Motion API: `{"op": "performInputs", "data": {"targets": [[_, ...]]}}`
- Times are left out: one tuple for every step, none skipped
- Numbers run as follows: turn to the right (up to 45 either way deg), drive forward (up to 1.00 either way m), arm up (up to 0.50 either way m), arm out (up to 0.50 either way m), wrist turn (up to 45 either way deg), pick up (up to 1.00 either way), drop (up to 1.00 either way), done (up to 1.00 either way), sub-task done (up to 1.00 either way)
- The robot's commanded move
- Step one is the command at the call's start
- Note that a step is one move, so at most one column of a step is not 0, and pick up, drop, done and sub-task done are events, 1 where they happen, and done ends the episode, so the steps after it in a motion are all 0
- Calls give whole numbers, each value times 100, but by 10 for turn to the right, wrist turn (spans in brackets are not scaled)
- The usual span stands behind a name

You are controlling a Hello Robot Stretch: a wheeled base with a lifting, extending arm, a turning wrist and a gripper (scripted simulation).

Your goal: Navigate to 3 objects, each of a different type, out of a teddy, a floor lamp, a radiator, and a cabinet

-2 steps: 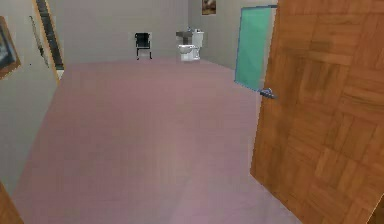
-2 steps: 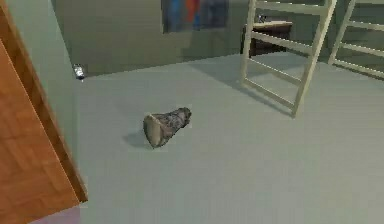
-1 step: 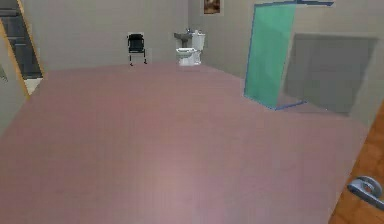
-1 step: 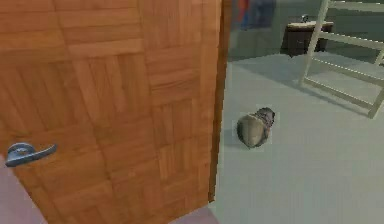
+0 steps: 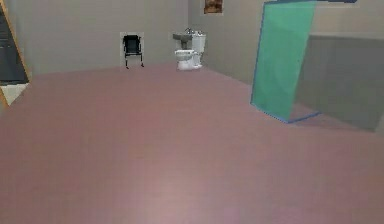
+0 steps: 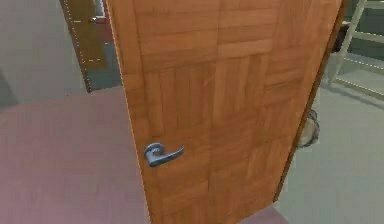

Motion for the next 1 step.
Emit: {"op": "performInputs", "data": {"targets": [[-180,0,0,0,0,0,0,0,0]]}}
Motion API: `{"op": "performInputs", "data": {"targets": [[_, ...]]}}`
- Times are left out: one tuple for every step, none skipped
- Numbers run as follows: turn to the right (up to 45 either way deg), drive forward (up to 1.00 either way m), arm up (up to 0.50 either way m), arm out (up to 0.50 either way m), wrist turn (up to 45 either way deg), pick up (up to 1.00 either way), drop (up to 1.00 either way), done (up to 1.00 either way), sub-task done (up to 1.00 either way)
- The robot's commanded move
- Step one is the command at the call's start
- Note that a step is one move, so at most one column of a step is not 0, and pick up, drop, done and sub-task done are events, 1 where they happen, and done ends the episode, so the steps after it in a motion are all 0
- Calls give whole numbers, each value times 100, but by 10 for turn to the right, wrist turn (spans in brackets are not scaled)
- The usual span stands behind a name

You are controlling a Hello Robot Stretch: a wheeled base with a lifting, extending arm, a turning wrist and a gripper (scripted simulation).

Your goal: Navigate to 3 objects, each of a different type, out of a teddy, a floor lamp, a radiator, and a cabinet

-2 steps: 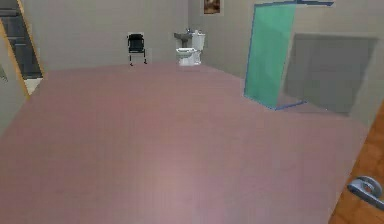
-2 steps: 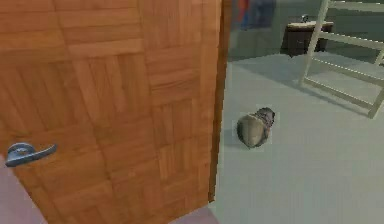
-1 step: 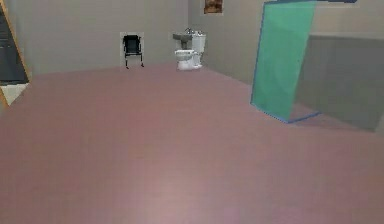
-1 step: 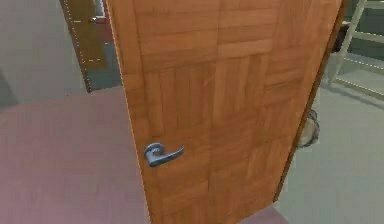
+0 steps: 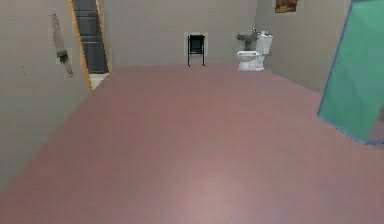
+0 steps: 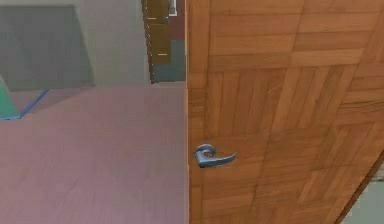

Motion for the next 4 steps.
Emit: {"op": "performInputs", "data": {"targets": [[0,15,0,0,0,0,0,0,0],[330,0,0,0,0,0,0,0,0],[0,45,0,0,0,0,0,0,0],[450,0,0,0,0,0,0,0,0]]}}
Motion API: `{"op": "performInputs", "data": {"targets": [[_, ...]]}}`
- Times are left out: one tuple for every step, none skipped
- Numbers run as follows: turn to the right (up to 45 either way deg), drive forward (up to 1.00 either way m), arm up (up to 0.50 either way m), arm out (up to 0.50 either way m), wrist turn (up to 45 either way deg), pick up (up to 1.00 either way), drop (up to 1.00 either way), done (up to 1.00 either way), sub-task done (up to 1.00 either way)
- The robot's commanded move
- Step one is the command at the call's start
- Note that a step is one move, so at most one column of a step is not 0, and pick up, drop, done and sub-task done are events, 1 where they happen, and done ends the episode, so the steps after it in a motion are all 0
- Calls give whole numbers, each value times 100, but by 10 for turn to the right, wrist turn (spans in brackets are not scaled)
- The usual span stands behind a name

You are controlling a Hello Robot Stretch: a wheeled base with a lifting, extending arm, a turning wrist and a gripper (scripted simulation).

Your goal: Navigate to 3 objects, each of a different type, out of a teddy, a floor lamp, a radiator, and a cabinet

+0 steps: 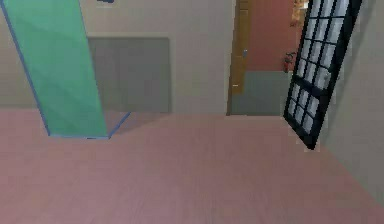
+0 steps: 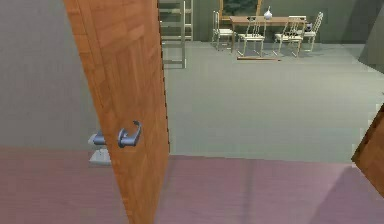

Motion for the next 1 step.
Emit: {"op": "performInputs", "data": {"targets": [[0,65,0,0,0,0,0,0,0]]}}
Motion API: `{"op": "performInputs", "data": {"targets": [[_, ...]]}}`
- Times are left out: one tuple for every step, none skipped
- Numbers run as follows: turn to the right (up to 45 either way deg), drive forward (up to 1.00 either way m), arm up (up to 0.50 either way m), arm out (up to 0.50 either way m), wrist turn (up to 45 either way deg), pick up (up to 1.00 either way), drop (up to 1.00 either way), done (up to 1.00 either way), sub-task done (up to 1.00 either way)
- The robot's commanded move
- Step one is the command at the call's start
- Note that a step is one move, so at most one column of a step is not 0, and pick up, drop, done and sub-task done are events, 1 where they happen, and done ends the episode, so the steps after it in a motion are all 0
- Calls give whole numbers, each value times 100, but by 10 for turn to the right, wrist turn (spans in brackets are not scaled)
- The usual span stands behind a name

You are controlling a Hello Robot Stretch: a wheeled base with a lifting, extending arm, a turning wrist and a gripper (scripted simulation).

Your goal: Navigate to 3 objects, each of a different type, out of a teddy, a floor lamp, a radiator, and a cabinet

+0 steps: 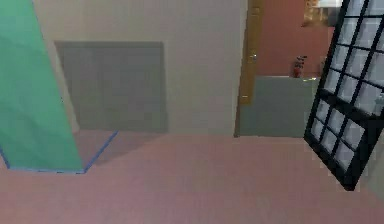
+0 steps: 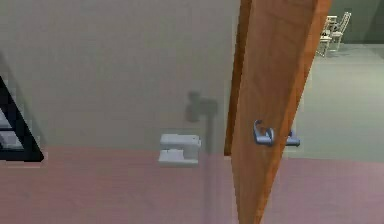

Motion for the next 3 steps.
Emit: {"op": "performInputs", "data": {"targets": [[450,0,0,0,0,0,0,0,0],[150,0,0,0,0,0,0,0,0],[0,20,0,0,0,0,0,0,0]]}}
